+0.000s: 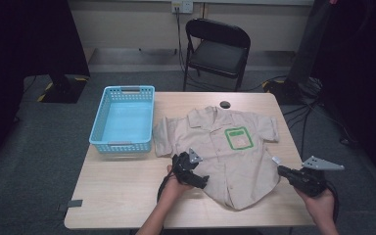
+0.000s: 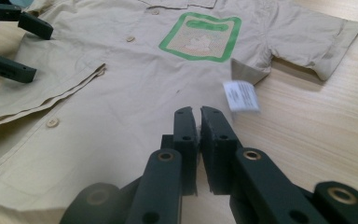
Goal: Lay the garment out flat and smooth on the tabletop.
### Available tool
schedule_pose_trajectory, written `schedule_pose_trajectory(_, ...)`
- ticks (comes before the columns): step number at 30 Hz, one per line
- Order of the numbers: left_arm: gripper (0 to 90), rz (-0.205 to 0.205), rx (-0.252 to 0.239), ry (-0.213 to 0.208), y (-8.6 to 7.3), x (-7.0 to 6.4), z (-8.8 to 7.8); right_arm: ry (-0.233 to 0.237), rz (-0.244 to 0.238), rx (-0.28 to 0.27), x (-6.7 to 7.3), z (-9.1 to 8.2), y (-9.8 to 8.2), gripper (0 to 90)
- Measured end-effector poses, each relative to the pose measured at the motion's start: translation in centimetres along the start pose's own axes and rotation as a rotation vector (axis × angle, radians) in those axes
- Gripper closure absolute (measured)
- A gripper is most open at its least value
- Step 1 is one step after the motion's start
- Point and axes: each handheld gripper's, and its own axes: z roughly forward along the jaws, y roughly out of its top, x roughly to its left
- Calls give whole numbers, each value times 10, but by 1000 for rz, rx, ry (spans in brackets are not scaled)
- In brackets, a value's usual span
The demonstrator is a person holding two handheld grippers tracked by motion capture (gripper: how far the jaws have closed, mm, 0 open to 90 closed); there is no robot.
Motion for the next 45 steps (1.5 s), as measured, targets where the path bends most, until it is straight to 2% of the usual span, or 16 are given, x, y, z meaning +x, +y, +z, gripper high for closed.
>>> schedule_pose_trajectory(5,0,0,0,0,0,0,0,6,3,-13,-2,-8,2,838)
schedule_pose_trajectory(10,0,0,0,0,0,0,0,-2,-11,0,-2,-8,5,844)
schedule_pose_trajectory(16,0,0,0,0,0,0,0,-4,-9,-15,-1,-8,8,840)
schedule_pose_trajectory(25,0,0,0,0,0,0,0,-17,-44,2,3,-10,11,885)
schedule_pose_trajectory(29,0,0,0,0,0,0,0,-16,-32,-3,2,-15,3,886)
schedule_pose_trajectory(39,0,1,-1,-1,0,0,0,-22,-6,-26,6,-39,-23,885)
schedule_pose_trajectory(41,0,2,-1,-2,0,0,0,-37,-18,-19,7,-42,-26,885)
schedule_pose_trajectory(45,0,5,-2,-4,0,0,0,-30,-4,-25,6,-48,-30,873)
